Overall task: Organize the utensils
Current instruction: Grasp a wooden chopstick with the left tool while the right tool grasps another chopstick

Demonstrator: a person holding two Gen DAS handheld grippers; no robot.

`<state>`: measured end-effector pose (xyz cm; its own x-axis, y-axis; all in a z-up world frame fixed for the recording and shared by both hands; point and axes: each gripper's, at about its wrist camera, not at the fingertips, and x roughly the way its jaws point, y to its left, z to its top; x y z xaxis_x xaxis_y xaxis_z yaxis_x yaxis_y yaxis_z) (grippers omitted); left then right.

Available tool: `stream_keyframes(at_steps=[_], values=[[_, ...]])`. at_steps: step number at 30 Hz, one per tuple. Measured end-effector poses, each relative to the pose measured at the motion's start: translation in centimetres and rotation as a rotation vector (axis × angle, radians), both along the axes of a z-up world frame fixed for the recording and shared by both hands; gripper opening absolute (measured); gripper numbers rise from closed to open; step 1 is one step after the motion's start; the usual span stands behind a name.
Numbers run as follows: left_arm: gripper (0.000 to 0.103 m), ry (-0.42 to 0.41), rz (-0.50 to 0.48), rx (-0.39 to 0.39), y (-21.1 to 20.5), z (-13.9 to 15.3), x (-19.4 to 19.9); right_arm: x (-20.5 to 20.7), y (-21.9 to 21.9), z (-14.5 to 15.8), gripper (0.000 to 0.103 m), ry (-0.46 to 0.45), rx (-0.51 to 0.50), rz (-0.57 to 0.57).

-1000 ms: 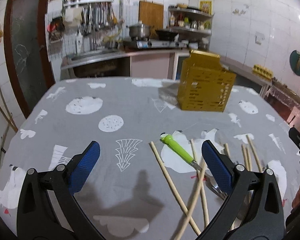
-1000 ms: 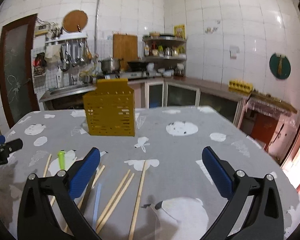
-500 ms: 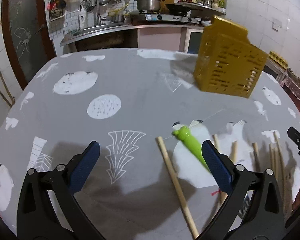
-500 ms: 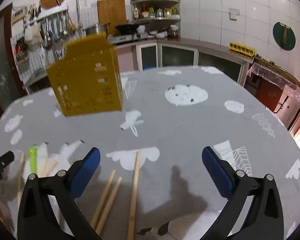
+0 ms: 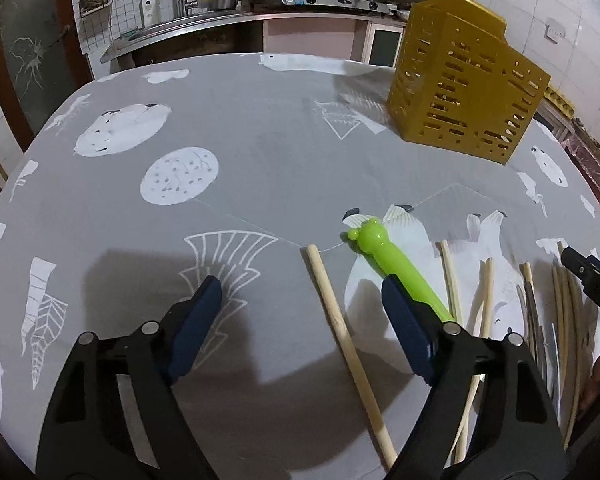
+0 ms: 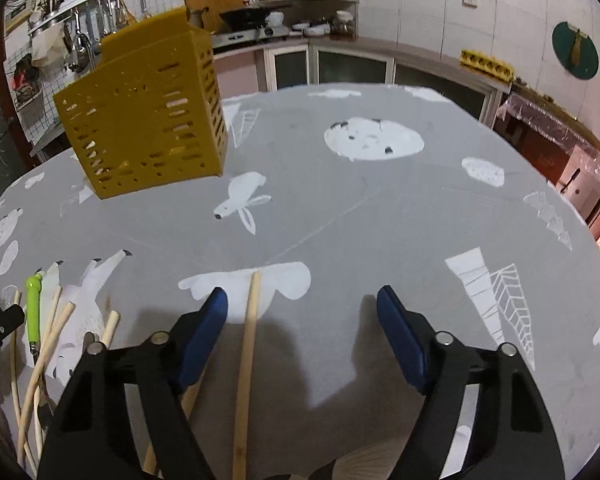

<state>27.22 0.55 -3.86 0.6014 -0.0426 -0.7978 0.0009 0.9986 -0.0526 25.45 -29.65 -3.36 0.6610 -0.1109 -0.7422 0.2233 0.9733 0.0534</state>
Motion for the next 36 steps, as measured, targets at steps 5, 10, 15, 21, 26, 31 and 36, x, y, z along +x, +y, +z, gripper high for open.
stream_keyframes(at_steps=[5, 10, 15, 21, 26, 31, 36], values=[[0.079, 0.029, 0.0, 0.025, -0.4, -0.3, 0.4, 0.2, 0.2, -0.2, 0.064, 0.02, -0.012, -0.011], [0.079, 0.065, 0.009, 0.029, -0.3, -0.3, 0.7, 0.5, 0.7, -0.4, 0.062, 0.046, -0.052, -0.004], [0.072, 0.074, 0.04, 0.042, -0.8, -0.3, 0.2, 0.2, 0.8, -0.3, 0.053, 0.044, -0.043, 0.001], [0.05, 0.098, 0.036, 0.026, -1.3, 0.2, -0.2, 0.5, 1.4, -0.1, 0.033, 0.059, -0.023, 0.029], [0.03, 0.126, 0.024, 0.013, -1.2, 0.5, -0.2, 0.8, 2.1, 0.0, 0.028, 0.077, -0.042, 0.029], [0.02, 0.143, 0.003, 0.032, -1.7, 0.5, -0.1, 1.2, 2.4, 0.0, 0.025, 0.091, -0.049, 0.03], [0.014, 0.122, -0.001, 0.049, -2.1, 0.3, 0.3, 1.3, 2.6, -0.1, 0.024, 0.081, -0.053, 0.029]])
